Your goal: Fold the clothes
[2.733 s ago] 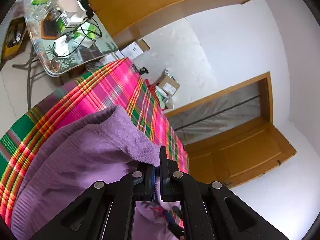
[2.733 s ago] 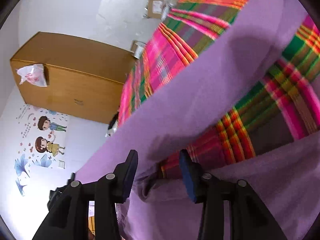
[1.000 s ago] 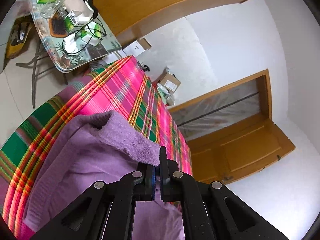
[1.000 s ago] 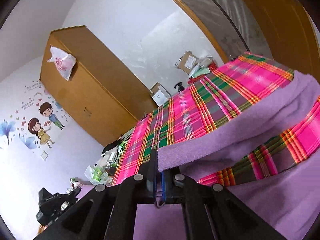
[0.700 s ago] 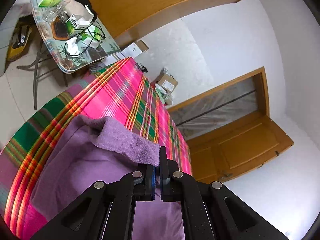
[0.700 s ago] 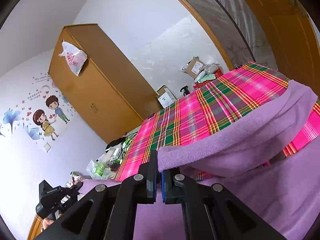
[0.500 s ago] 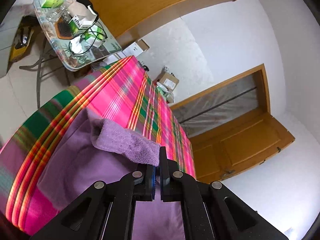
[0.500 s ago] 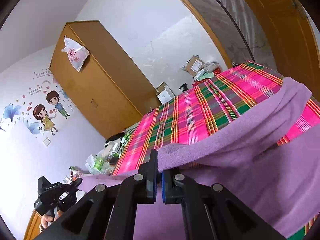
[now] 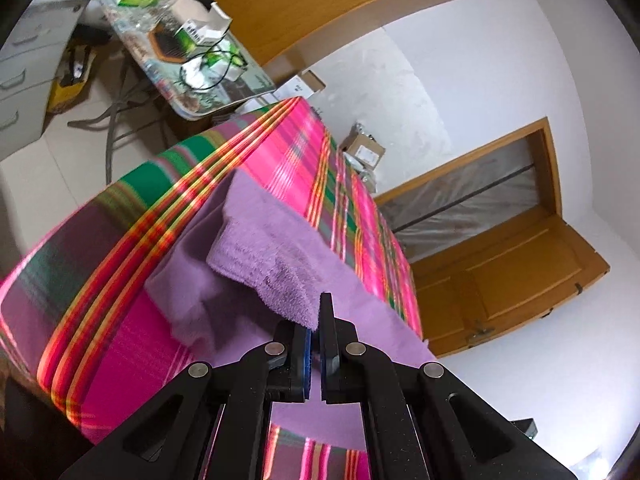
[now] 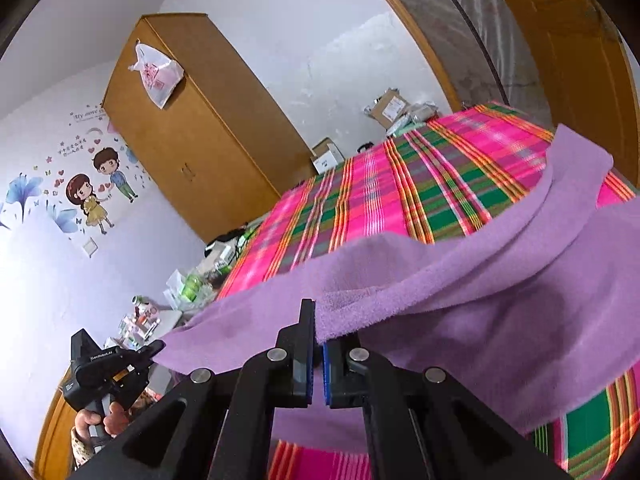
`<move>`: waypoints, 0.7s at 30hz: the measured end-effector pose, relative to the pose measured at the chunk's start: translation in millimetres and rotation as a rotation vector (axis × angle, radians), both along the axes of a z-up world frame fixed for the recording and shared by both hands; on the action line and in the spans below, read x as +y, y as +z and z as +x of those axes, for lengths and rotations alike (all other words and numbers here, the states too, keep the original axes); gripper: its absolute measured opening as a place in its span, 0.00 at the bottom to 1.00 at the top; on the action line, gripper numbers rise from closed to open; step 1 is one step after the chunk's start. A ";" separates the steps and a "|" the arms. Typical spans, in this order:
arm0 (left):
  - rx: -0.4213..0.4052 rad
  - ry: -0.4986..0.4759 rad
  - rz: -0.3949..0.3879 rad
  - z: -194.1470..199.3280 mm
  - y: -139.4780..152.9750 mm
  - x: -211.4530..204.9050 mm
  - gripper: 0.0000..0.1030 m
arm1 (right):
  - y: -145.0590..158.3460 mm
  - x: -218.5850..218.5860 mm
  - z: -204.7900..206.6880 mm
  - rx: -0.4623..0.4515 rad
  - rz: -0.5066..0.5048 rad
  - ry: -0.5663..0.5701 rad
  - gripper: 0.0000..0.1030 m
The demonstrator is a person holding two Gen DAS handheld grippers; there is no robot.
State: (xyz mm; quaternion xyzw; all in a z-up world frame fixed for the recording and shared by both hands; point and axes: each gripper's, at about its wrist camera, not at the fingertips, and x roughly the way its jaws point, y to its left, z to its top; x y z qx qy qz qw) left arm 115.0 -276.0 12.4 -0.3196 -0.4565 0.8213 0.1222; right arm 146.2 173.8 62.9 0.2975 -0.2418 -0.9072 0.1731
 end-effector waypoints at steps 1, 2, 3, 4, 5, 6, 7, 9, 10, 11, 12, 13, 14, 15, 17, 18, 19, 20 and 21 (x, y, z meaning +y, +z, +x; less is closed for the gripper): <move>-0.005 -0.001 -0.001 1.9 -2.8 0.7 0.02 | -3.2 0.7 1.6 -0.009 0.000 0.002 0.03; -0.012 -0.001 -0.003 3.7 -6.1 1.3 0.02 | -6.9 0.7 2.3 -0.020 0.001 0.004 0.03; -0.018 -0.002 -0.004 5.6 -9.3 1.8 0.02 | -10.7 0.8 3.0 -0.030 0.002 0.006 0.03; -0.026 0.000 -0.005 7.3 -12.6 1.9 0.02 | -14.5 0.8 3.7 -0.041 0.003 0.009 0.03; -0.034 0.003 -0.005 8.5 -15.8 1.2 0.02 | -18.2 0.9 4.4 -0.052 0.004 0.011 0.03; -0.042 0.007 -0.005 9.8 -19.0 0.5 0.02 | -22.0 0.9 5.2 -0.063 0.005 0.013 0.03; -0.050 0.010 -0.005 10.9 -22.0 -0.1 0.02 | -25.6 0.8 5.7 -0.073 0.007 0.016 0.03; -0.064 0.012 -0.009 13.1 -27.1 -0.6 0.02 | -33.6 -0.5 5.3 -0.098 0.013 0.024 0.03; -0.071 0.011 -0.014 14.2 -29.2 -0.6 0.02 | -37.1 -0.3 4.9 -0.111 0.010 0.027 0.03; -0.079 0.011 -0.021 15.2 -31.4 -0.8 0.02 | -39.7 -0.4 3.8 -0.121 0.011 0.030 0.03; -0.086 0.011 -0.025 16.1 -33.5 -1.1 0.02 | -42.3 -0.4 2.8 -0.131 0.012 0.032 0.03; -0.093 0.010 -0.023 16.6 -35.7 -1.7 0.02 | -44.6 -0.3 2.3 -0.139 0.012 0.031 0.03; -0.102 0.012 -0.021 16.7 -39.0 -2.6 0.02 | -46.9 -0.2 1.8 -0.146 0.014 0.031 0.03; -0.113 0.015 -0.017 16.6 -42.2 -3.7 0.02 | -49.5 -0.3 1.1 -0.156 0.022 0.031 0.03; -0.129 0.029 0.006 16.3 -48.9 -7.7 0.02 | -53.9 -0.8 -0.8 -0.174 0.030 0.036 0.03; -0.134 0.034 0.018 16.0 -51.5 -9.5 0.02 | -55.8 -1.2 -1.8 -0.181 0.032 0.040 0.03; -0.138 0.037 0.026 15.4 -52.7 -10.9 0.02 | -57.2 -1.3 -2.2 -0.186 0.035 0.041 0.03; -0.141 0.042 0.028 15.2 -52.7 -12.4 0.02 | -58.6 -1.4 -2.7 -0.191 0.037 0.042 0.03; -0.141 0.046 0.025 14.9 -51.5 -13.6 0.02 | -59.8 -1.5 -3.2 -0.195 0.040 0.043 0.03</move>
